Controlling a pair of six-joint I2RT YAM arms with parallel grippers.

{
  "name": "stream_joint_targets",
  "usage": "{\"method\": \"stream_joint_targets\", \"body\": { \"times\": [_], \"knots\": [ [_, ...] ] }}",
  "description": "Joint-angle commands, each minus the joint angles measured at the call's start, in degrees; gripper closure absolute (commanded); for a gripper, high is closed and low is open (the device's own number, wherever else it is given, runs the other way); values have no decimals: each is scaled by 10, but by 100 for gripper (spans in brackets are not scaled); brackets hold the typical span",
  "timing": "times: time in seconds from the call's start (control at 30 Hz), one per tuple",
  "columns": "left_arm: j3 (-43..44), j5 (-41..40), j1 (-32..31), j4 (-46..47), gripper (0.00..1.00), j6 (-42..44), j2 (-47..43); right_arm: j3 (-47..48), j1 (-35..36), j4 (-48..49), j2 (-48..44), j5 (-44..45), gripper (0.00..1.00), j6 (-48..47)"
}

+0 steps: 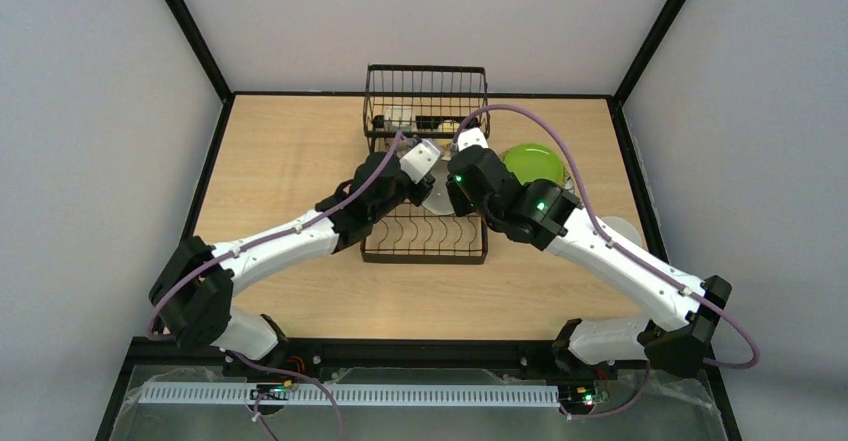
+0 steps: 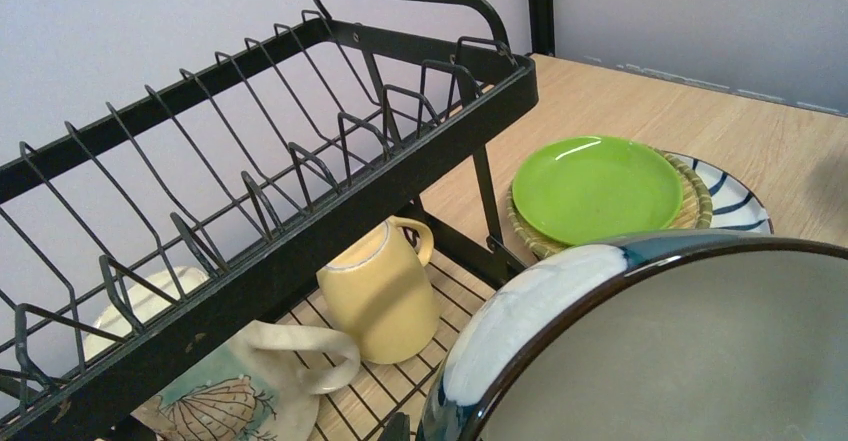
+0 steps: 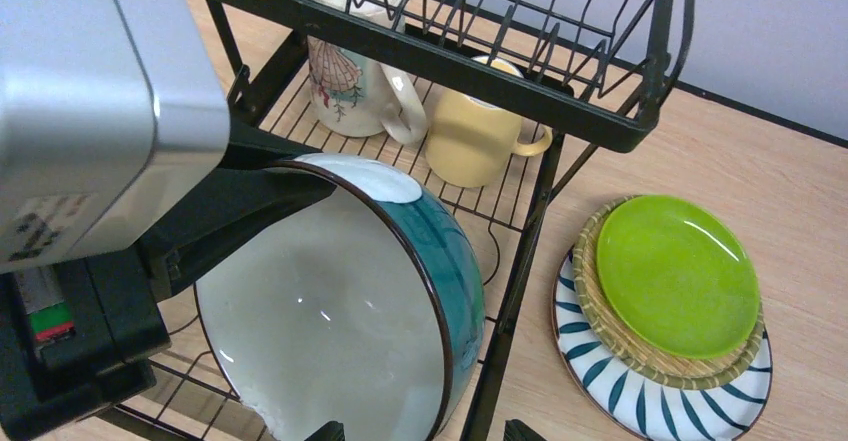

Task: Load the mixed dishes into the dish rack
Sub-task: Pass from the left arm to the right

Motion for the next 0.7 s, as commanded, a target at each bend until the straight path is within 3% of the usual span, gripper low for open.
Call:
{"method": "stream_joint_targets", "body": {
  "times": [0.0,0.47,0.57,0.67],
  "knots": [
    [20,8,-4,35,98,-6,-26,-16,-1,32,7,-1,10,-15],
    [-11,21,-14,39,98,-33,-81,-41,-2,67,27,63,10,-47],
    [-20,25,-14,38,99,-36,-95,-48,-2,83,30,79,17,-54],
    [-30,24,-14,38,98,-39,-109,-55,-5,98,33,94,36,-61]
  ]
}}
